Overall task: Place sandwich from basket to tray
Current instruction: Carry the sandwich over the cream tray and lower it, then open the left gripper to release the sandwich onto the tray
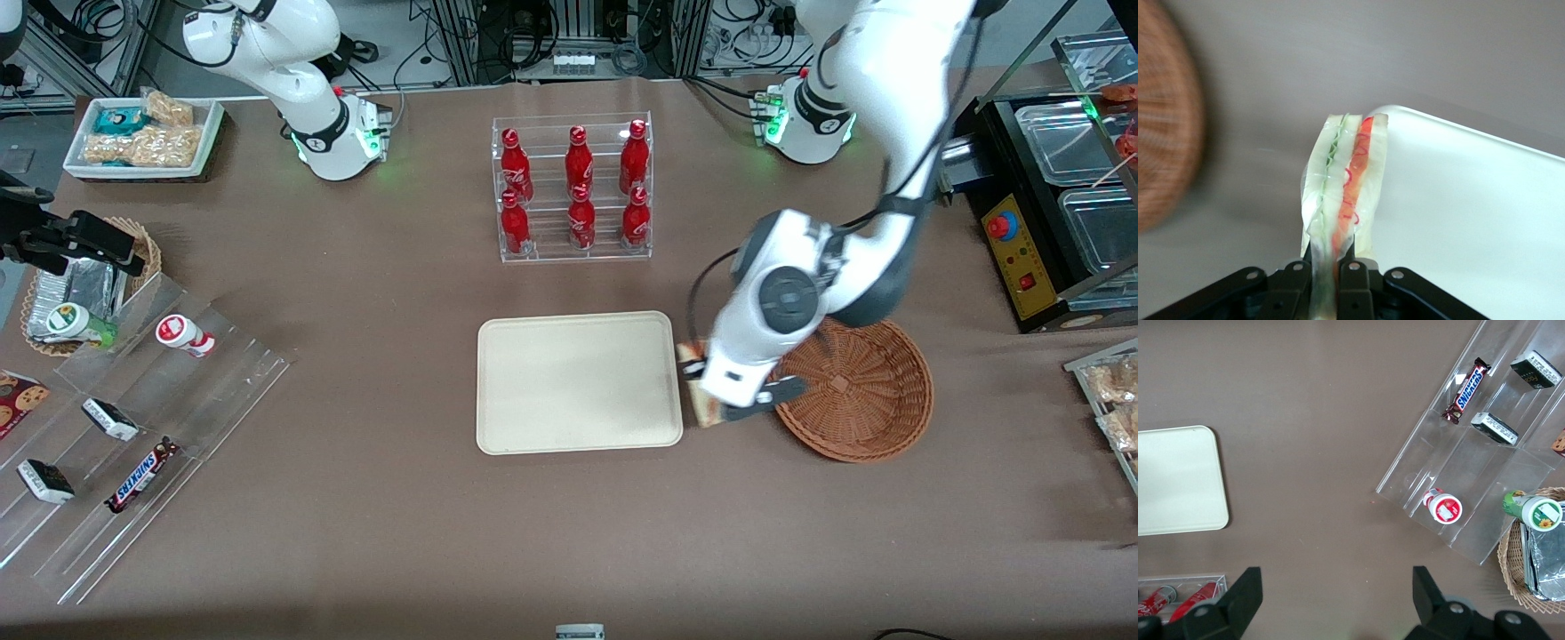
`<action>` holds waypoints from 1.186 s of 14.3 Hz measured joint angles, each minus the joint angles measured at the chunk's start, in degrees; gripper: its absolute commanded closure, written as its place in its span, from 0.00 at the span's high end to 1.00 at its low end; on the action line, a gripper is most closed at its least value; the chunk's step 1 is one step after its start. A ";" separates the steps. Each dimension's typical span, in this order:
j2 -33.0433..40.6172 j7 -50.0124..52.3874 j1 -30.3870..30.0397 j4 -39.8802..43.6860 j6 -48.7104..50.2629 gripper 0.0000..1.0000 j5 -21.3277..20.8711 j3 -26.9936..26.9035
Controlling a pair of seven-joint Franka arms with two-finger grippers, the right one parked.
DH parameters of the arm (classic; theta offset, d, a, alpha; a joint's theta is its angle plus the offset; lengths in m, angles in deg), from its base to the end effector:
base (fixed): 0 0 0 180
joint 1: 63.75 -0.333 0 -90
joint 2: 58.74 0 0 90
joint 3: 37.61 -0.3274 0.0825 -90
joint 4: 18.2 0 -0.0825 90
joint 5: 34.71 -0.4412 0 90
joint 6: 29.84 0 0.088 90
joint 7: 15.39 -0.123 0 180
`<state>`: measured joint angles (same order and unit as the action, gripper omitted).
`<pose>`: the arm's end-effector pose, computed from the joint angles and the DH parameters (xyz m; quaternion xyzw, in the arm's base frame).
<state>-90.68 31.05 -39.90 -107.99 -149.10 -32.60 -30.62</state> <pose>0.6434 -0.3749 0.2814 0.9868 0.1532 -0.0455 0.0254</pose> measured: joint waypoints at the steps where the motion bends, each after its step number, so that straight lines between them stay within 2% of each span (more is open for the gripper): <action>1: -3.29 0.11 2.21 3.78 -0.28 0.07 0.25 0.05; 4: -9.60 0.43 7.71 9.94 -4.70 0.07 0.30 0.15; 8: -12.63 2.74 12.57 10.63 -8.08 0.12 0.31 0.08; 9: -12.90 2.90 12.78 10.64 -8.32 0.21 0.31 0.07; 10: -12.95 2.90 12.75 10.67 -8.35 0.74 0.31 -0.08; 11: -12.94 3.08 12.68 10.83 -8.35 1.00 0.31 -0.33; 17: -10.99 4.40 12.47 13.15 -8.42 1.00 -1.17 -1.11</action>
<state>-101.67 35.45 -27.43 -94.83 -157.51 -33.78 -31.72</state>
